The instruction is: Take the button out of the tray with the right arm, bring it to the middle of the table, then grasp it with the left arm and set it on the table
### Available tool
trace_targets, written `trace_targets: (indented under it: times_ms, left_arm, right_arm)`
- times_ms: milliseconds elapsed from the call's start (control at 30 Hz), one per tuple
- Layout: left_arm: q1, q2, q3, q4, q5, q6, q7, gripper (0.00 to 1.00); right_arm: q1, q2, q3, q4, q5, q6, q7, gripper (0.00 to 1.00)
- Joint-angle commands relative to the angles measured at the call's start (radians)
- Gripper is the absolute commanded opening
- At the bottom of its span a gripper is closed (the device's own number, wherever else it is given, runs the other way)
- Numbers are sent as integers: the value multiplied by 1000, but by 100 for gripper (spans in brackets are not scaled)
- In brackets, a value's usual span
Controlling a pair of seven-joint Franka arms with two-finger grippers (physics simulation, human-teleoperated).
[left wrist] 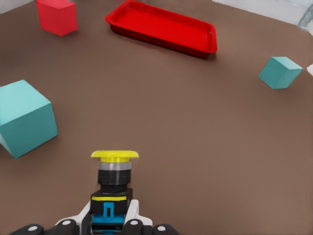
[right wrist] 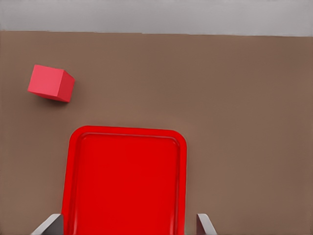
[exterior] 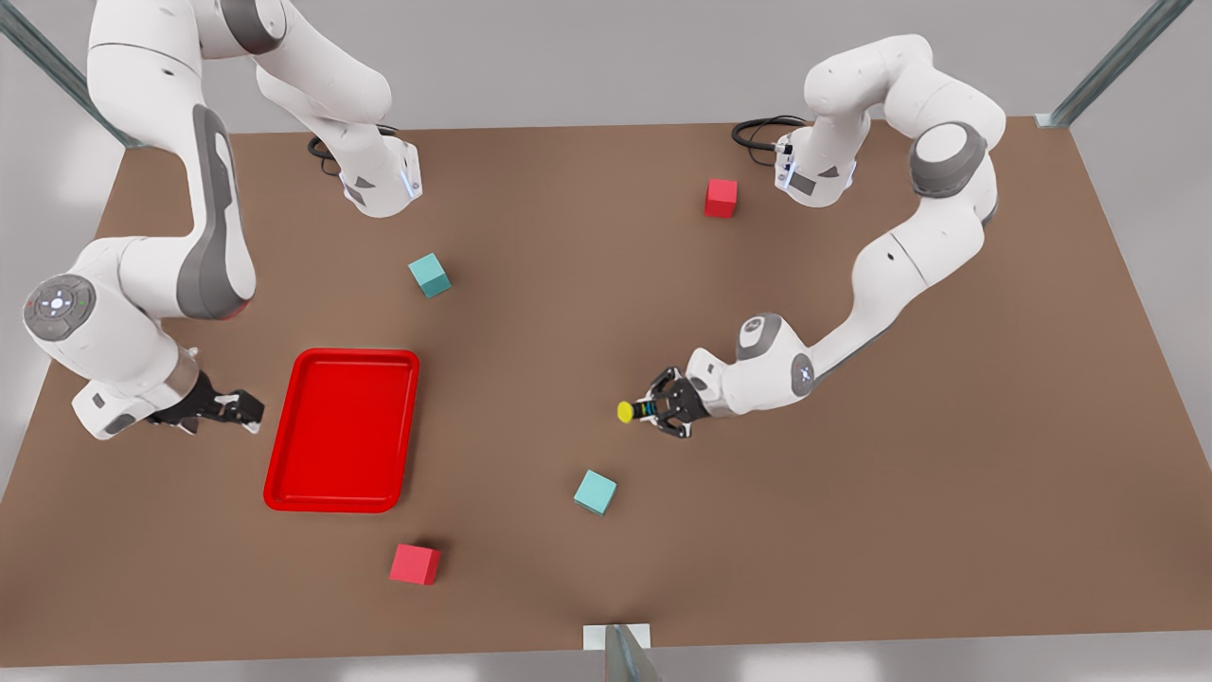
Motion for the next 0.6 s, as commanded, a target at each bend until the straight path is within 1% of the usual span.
trace_targets:
  times_ms: [0,100,133,167,200,267,300,400,533,567]
  left_arm:
    - [23,36,-31,-4,-4,28,436,42]
    - [55,102,-39,-4,-4,25,571,42]
    - [62,104,-45,-4,-4,20,617,42]
    - [72,131,-51,-4,-4,-13,645,42]
    - [99,139,-60,-3,-4,-104,669,43]
    - [141,139,-62,-1,-17,-199,769,43]
    - [147,139,-62,0,-19,-224,794,43]
    - [148,141,-60,8,-36,-236,835,43]
    - [148,162,-54,17,-37,-236,886,43]
    - [148,162,-51,17,-66,-236,918,43]
  right_arm:
    - [-1,6,0,26,1,-56,-6,100]
    - [-3,3,0,44,1,-104,-7,100]
    - [0,4,0,75,3,-142,-7,100]
    - [9,-2,1,104,3,-191,-7,100]
    - [2,-9,1,109,3,-236,-7,100]
    - [6,-58,6,92,4,-282,-10,100]
    - [0,-84,29,84,6,-279,-36,100]
    - [-40,-166,30,-23,47,-260,-29,100]
    - [-35,-163,30,-17,50,-259,-27,100]
    - [-38,-158,32,-12,49,-253,-29,100]
